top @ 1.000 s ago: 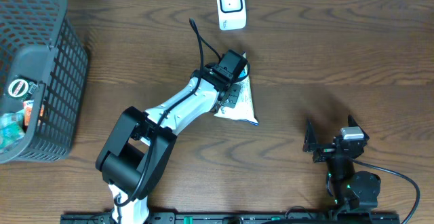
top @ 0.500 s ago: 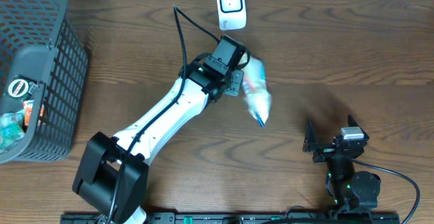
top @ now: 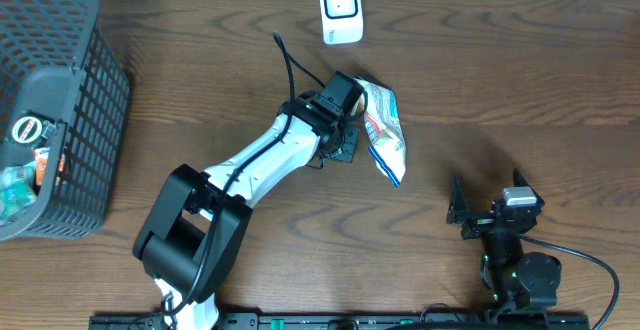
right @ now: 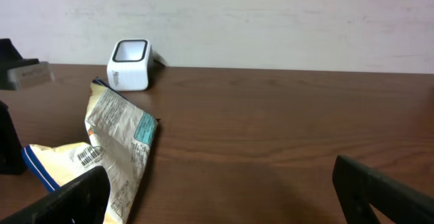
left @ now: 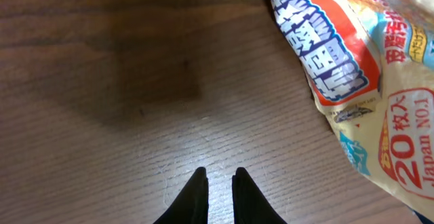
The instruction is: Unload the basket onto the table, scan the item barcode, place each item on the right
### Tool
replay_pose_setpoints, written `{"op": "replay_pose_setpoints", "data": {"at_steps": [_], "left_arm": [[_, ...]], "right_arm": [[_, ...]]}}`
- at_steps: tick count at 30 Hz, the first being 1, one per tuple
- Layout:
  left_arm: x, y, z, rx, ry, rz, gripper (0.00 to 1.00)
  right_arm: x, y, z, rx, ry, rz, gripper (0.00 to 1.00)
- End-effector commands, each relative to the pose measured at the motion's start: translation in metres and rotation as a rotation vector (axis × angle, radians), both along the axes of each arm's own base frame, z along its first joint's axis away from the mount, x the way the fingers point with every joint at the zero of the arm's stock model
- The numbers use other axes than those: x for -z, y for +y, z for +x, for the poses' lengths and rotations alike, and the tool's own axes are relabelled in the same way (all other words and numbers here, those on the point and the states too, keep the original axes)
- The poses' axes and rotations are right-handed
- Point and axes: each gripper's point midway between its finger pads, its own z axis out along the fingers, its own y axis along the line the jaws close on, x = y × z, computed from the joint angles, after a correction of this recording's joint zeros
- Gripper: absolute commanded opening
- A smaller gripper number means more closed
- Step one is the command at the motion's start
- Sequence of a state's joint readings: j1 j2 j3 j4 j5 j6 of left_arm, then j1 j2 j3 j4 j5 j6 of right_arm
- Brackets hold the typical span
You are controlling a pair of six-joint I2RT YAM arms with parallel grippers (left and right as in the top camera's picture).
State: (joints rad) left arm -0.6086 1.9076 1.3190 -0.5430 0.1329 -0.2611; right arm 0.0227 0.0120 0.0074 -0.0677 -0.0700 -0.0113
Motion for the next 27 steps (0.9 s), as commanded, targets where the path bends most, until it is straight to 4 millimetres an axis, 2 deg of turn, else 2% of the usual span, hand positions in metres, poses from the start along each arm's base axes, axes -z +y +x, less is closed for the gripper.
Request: {"op": "replay_pose_setpoints", "data": {"at_steps": [1, 5, 9, 11, 13, 15, 17, 19, 23, 27], "left_arm": [[-0.013, 0.004, 0.006, 0.013, -0.032, -0.013, 0.14], [-0.035, 0.012, 0.015, -0.012, -0.076, -0.042, 0.17], [-0.065, 0.024, 0.024, -0.047, -0.137, -0.078, 0.35], [-0.081, 0.032, 0.026, -0.066, -0.167, -0.094, 0.50], [-0.095, 0.041, 0.028, -0.086, -0.189, -0.104, 0.53], [-0.107, 0.052, 0.027, -0.108, -0.200, -0.108, 0.66], [-0.114, 0.070, 0.025, -0.145, -0.202, -0.089, 0.70], [-0.116, 0.097, 0.024, -0.204, -0.206, -0.015, 0.72], [-0.107, 0.153, 0.015, -0.315, -0.163, 0.164, 0.82], [-0.099, 0.189, 0.001, -0.384, -0.083, 0.239, 0.90]], "right_arm": [[0.000, -0.002, 0.000, 0.010, -0.001, -0.005, 0.99], [0.000, -0.002, 0.000, 0.010, -0.001, -0.005, 0.99], [0.000, -0.002, 0.000, 0.010, -0.001, -0.005, 0.99], [0.000, -0.002, 0.000, 0.010, -0.001, -0.005, 0.99], [0.000, -0.002, 0.000, 0.010, -0.001, -0.005, 0.99], [0.000, -0.002, 0.000, 0.010, -0.001, -0.005, 0.99], [0.000, -0.002, 0.000, 0.010, -0.001, -0.005, 0.99], [0.000, -0.002, 0.000, 0.010, -0.001, -0.005, 0.99], [0.000, -0.002, 0.000, 0.010, -0.001, -0.005, 0.99], [0.000, -0.002, 0.000, 0.010, -0.001, -0.005, 0.99]]}}
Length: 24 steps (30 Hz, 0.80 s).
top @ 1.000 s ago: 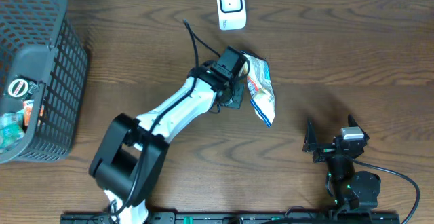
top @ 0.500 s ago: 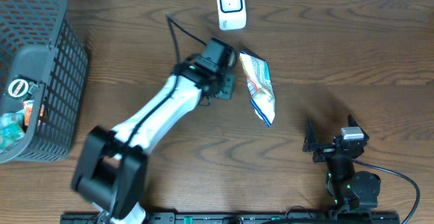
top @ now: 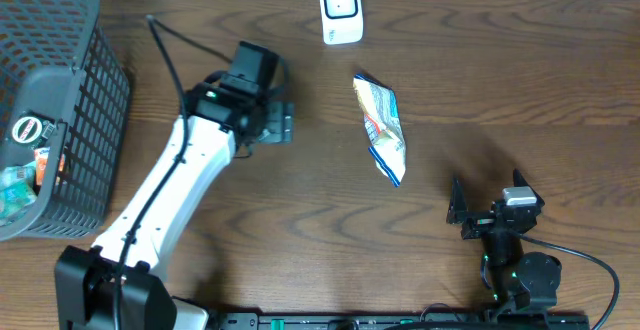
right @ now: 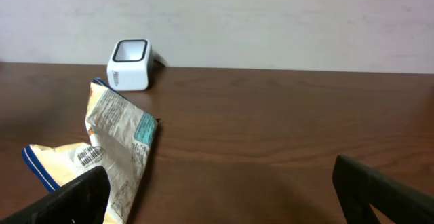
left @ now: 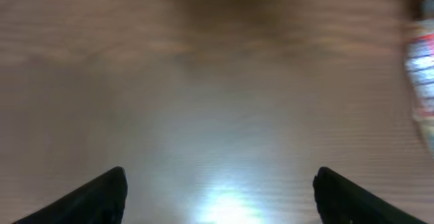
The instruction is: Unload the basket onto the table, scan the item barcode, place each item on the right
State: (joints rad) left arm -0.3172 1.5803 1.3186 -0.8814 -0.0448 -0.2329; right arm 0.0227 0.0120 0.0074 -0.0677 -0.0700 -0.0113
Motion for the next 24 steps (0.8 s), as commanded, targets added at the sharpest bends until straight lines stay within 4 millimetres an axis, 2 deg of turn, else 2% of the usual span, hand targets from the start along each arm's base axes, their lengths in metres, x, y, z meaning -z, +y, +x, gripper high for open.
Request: {"op": "replay_pose_setpoints", "data": {"at_steps": [1, 2, 5, 7, 9, 11, 14, 16, 20, 24], "left_arm": [[-0.003, 0.035, -0.001, -0.079, 0.007, 0.079, 0.92], [-0.002, 0.041, -0.002, -0.095, 0.019, 0.082, 0.97], [0.000, 0.062, -0.004, -0.162, 0.040, 0.083, 0.98], [0.000, 0.073, -0.005, -0.222, 0.047, 0.075, 0.98], [0.001, 0.086, -0.006, -0.288, 0.053, 0.065, 0.98], [0.001, 0.095, -0.006, -0.330, 0.055, 0.059, 0.98], [0.002, 0.103, -0.012, -0.350, 0.078, 0.065, 0.98], [0.002, 0.105, -0.013, -0.356, 0.083, 0.066, 0.98], [0.002, 0.105, -0.013, -0.356, 0.082, 0.066, 0.98], [0.002, 0.105, -0.012, -0.356, 0.080, 0.066, 0.98]], "right_arm": [[0.000, -0.002, 0.000, 0.010, -0.001, -0.006, 0.99], [0.000, -0.005, 0.000, 0.029, -0.003, -0.014, 0.99], [-0.011, -0.006, 0.001, 0.038, -0.043, 0.024, 0.99], [-0.019, 0.013, -0.001, -0.072, -0.059, 0.152, 0.99], [-0.018, 0.045, -0.010, -0.260, -0.006, 0.308, 0.99], [-0.024, 0.067, -0.020, -0.395, 0.021, 0.402, 0.99], [-0.041, 0.071, -0.024, -0.437, -0.018, 0.478, 0.99], [-0.060, 0.070, -0.026, -0.454, -0.086, 0.498, 0.99], [-0.109, 0.071, -0.042, -0.517, -0.300, 0.453, 0.99], [-0.139, 0.069, -0.051, -0.514, -0.368, 0.420, 0.99]]}}
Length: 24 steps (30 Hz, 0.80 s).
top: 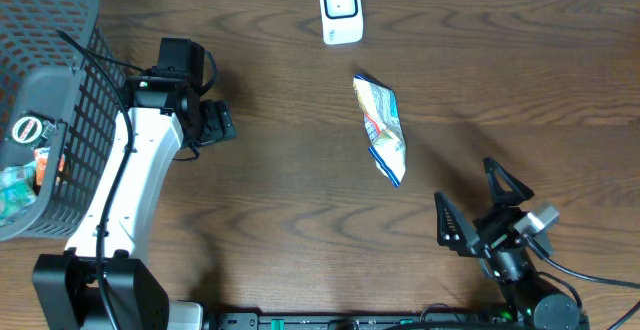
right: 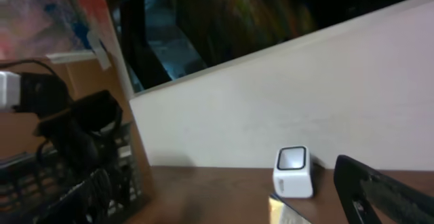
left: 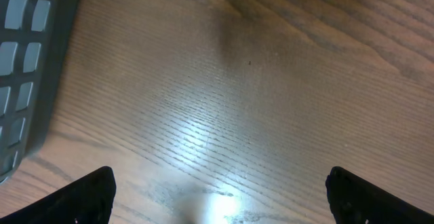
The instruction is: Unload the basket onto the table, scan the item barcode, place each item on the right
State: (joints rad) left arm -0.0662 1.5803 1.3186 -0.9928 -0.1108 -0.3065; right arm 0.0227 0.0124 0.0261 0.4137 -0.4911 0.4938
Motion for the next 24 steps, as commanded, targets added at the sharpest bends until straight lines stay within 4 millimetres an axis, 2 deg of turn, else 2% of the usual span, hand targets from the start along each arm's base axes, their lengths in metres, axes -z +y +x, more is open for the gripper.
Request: {"op": "replay_pose_setpoints", "data": {"at_steps": [1, 6, 11, 14, 18, 21, 24], "left_arm": [[-0.004, 0.003, 0.001, -0.016, -0.015, 0.007, 0.98], [-0.005, 0.004, 0.005, -0.017, -0.033, 0.010, 0.97], [-0.007, 0.015, 0.005, -0.037, -0.036, 0.057, 0.98], [-0.007, 0.022, 0.005, -0.060, -0.035, 0.057, 0.98], [-0.007, 0.038, 0.003, -0.113, -0.035, 0.055, 0.98], [-0.006, 0.046, 0.000, -0.154, -0.029, 0.049, 0.98], [-0.006, 0.048, -0.002, -0.161, -0.024, 0.049, 0.98]], "right_arm": [[-0.031, 0.001, -0.010, 0.000, -0.047, -0.021, 0.99], [-0.058, 0.001, 0.002, 0.080, -0.020, -0.232, 0.99], [-0.070, 0.002, 0.035, 0.084, 0.165, -0.422, 0.99], [-0.070, 0.002, 0.058, 0.052, 0.323, -0.510, 0.99], [-0.062, 0.003, 0.083, -0.015, 0.570, -0.536, 0.99], [-0.051, 0.012, 0.089, -0.124, 0.731, -0.525, 0.99], [-0.040, 0.030, 0.092, -0.277, 0.834, -0.463, 0.99]]}}
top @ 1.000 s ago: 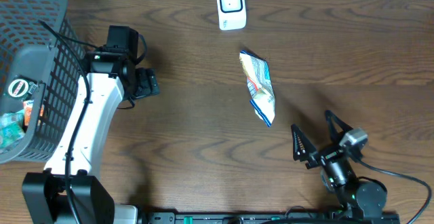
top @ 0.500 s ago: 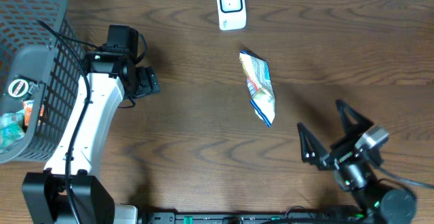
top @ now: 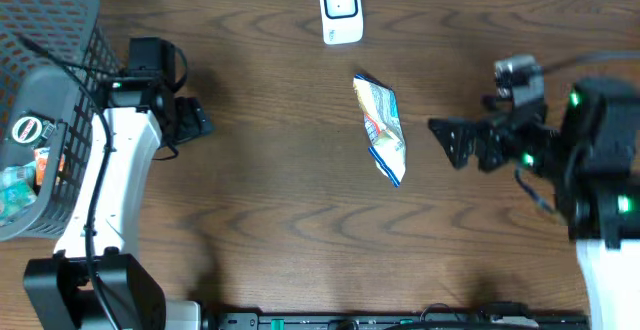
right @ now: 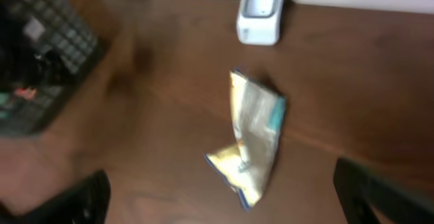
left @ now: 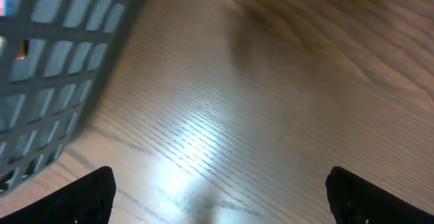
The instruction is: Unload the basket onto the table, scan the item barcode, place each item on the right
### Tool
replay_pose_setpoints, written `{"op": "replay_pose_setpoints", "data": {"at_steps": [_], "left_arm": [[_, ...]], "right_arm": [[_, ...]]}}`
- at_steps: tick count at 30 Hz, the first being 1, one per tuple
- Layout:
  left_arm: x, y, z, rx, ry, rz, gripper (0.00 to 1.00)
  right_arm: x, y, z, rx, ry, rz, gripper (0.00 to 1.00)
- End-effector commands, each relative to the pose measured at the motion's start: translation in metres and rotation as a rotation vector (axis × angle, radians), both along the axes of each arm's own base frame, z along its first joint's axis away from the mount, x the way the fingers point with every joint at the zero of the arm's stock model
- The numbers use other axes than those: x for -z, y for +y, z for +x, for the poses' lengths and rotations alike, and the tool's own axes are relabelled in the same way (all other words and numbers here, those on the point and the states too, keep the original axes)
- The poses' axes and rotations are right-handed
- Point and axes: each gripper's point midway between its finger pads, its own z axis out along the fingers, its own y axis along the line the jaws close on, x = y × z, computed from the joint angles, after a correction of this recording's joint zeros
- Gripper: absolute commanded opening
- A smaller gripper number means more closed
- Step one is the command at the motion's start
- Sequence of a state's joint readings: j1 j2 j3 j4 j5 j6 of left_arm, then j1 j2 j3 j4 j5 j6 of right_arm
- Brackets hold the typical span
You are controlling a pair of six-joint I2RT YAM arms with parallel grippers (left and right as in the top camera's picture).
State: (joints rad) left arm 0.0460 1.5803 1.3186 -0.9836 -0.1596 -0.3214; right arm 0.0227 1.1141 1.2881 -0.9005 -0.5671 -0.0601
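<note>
A crumpled snack bag [top: 383, 130], printed in blue and red, lies on the brown table below the white barcode scanner [top: 340, 8]. The right wrist view shows the bag [right: 252, 137] and the scanner [right: 260, 4] blurred from above. My right gripper [top: 462, 145] is open, raised to the right of the bag, its fingers [right: 380, 190] wide apart. My left gripper [top: 195, 120] is open and empty at the left, beside the basket, with bare wood between its fingers [left: 81, 197].
A dark grey mesh basket [top: 60, 60] with several items inside fills the left end of the table. Its wall [left: 61, 68] shows at the upper left of the left wrist view. The table's far edge runs behind the scanner.
My right arm has risen from the front edge to mid-table right of the bag, and its camera now looks down on bag and scanner. My left gripper has shifted slightly further left toward the basket.
My left gripper was nearly shut right beside the bag while the right arm rested at the front edge. Then the left gripper stood open, away to the left, the bag lying below the scanner. It reached the basket side, and the right arm lifted and now hovers near the bag.
</note>
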Motion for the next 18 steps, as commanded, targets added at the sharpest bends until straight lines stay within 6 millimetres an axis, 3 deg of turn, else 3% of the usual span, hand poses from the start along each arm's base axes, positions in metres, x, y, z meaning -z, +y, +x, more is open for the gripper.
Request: {"op": "replay_pose_setpoints", "data": {"at_steps": [1, 5, 9, 11, 14, 18], "left_arm": [[-0.004, 0.003, 0.000, -0.023, -0.011, 0.005, 0.97], [-0.004, 0.003, -0.001, -0.022, -0.010, 0.006, 0.97], [-0.004, 0.003, -0.001, -0.022, -0.010, 0.006, 0.98], [-0.004, 0.003, -0.001, -0.022, -0.010, 0.006, 0.98], [-0.004, 0.003, -0.001, -0.022, -0.010, 0.006, 0.98], [-0.004, 0.003, -0.001, -0.022, -0.010, 0.006, 0.98]], "right_arm": [[-0.005, 0.024, -0.001, -0.130, 0.064, 0.126, 0.99], [-0.002, 0.043, -0.004, -0.217, 0.164, 0.266, 0.99], [0.005, 0.044, 0.005, -0.219, 0.179, 0.272, 0.97], [0.013, 0.039, 0.015, -0.172, 0.191, 0.247, 0.76], [0.028, 0.024, 0.034, 0.010, 0.278, 0.241, 0.30], [0.047, 0.009, 0.055, 0.147, 0.319, 0.213, 0.13]]}}
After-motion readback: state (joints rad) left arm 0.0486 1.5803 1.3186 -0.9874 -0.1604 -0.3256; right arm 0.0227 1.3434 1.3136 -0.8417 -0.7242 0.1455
